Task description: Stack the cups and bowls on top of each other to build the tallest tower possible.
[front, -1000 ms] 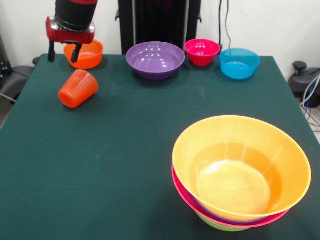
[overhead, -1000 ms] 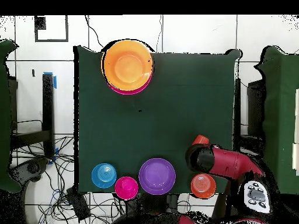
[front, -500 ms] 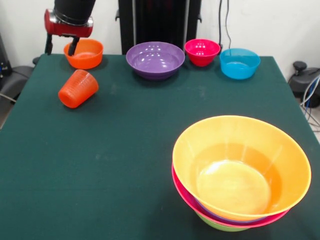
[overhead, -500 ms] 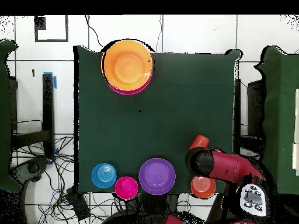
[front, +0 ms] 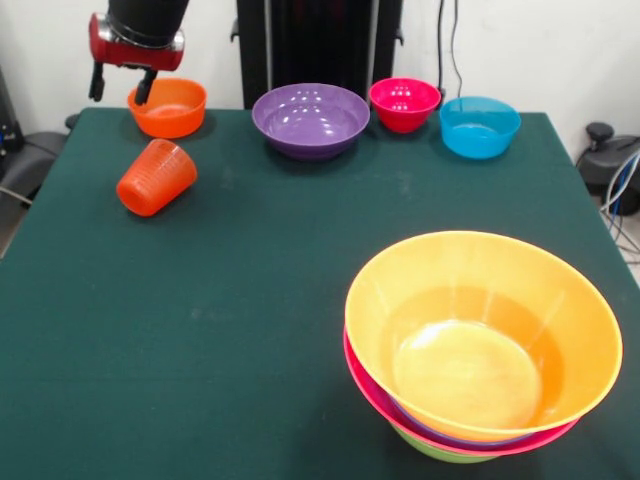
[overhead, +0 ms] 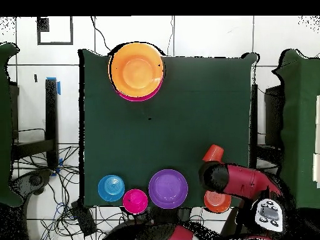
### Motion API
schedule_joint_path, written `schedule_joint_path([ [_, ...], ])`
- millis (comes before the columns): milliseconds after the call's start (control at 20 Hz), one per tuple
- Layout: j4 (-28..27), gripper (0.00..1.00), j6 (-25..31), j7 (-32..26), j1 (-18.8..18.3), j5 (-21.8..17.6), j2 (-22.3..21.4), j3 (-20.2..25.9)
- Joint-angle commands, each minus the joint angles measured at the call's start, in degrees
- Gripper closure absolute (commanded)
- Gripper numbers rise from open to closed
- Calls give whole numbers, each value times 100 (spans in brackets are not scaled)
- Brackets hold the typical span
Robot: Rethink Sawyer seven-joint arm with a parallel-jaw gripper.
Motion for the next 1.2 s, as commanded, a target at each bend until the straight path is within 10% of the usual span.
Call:
schedule_joint_path([
  [50,361,0,331,1135,109,222,299,395],
  [1200,1272,0,-130,951,-623,-126,257,693],
])
